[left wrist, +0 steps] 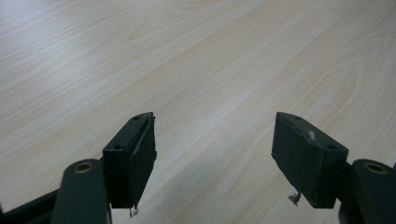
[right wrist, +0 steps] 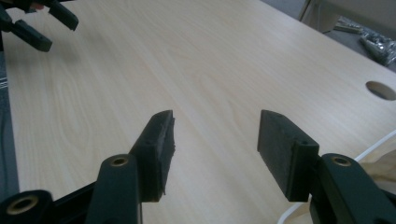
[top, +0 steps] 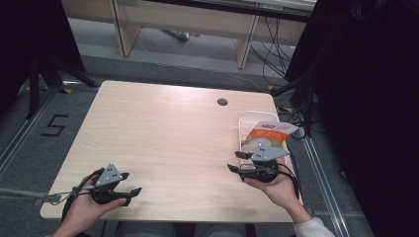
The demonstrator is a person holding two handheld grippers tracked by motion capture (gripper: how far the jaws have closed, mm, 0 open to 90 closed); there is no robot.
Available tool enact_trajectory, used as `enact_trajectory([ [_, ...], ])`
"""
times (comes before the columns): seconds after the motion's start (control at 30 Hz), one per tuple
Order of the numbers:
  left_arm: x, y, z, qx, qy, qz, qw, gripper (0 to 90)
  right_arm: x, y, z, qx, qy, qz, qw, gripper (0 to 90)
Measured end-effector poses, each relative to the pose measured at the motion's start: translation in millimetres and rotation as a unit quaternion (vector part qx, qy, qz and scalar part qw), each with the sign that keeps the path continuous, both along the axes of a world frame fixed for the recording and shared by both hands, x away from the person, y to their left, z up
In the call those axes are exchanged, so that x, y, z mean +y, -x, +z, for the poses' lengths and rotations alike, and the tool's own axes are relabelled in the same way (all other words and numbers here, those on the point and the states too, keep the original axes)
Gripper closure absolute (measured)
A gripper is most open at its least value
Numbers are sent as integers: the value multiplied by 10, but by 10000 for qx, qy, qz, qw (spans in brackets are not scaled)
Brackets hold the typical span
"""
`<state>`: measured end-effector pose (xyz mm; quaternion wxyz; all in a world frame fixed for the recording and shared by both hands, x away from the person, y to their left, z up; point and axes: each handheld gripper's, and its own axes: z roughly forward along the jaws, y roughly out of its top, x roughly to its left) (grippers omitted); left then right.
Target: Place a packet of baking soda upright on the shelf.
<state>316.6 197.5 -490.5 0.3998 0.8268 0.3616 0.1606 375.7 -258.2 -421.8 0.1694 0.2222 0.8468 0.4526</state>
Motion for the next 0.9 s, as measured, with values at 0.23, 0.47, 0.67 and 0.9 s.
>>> enact_trajectory([
  [0.23,2,-1,0,-5,-24,-14,10000,299,-14,106,-230,330,2,-55,9994,467],
  [0.47,0,-7,-11,-22,21,-39,10000,299,-47,141,-306,365,-7,-64,9993,468],
  [0.67,-5,-6,-14,-43,6,-67,10000,299,-34,169,-397,330,54,-108,9994,472],
  [0.9,-20,-10,-23,56,105,-52,9999,300,-3,170,-462,380,140,-9,9992,470],
])
